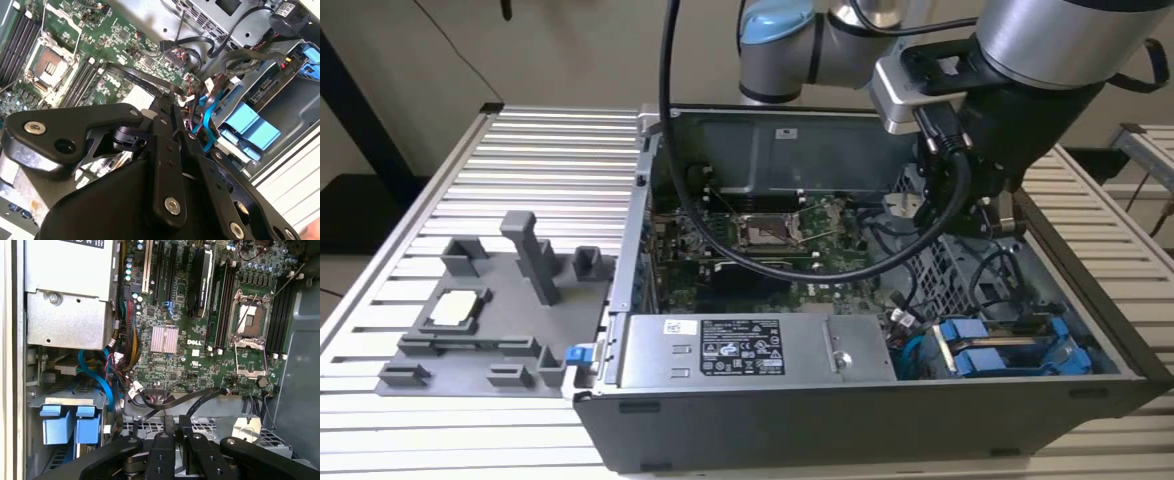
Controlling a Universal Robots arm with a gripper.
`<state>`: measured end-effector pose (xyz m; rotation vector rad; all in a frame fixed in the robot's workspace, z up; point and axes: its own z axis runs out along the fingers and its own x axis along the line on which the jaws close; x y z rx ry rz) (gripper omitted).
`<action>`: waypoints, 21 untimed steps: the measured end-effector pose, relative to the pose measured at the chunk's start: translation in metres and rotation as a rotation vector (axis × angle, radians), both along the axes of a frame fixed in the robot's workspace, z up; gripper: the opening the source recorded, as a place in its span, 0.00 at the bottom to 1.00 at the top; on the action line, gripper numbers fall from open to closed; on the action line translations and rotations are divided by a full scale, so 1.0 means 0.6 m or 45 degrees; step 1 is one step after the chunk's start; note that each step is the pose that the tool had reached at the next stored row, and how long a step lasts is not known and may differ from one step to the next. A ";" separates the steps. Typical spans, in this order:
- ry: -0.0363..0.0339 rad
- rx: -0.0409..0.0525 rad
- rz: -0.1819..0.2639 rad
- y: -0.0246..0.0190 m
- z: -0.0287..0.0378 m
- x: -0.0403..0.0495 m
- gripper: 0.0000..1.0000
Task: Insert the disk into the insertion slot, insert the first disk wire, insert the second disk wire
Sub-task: 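Insert the first disk wire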
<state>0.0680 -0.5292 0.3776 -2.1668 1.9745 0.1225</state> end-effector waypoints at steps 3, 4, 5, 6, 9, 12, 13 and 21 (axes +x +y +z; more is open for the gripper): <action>0.0010 -0.014 0.000 -0.0001 0.000 0.001 0.16; 0.0014 -0.021 0.000 -0.0004 0.000 0.002 0.16; 0.0020 -0.030 0.000 -0.0008 -0.001 0.003 0.16; 0.0028 -0.040 0.000 -0.0017 -0.001 0.004 0.16; 0.0042 -0.067 0.000 -0.0058 -0.001 0.009 0.16; 0.0041 -0.081 0.000 -0.0135 -0.002 0.013 0.16; 0.0042 -0.084 0.000 -0.0169 -0.002 0.014 0.16; 0.0041 -0.088 0.000 -0.0494 -0.006 0.026 0.16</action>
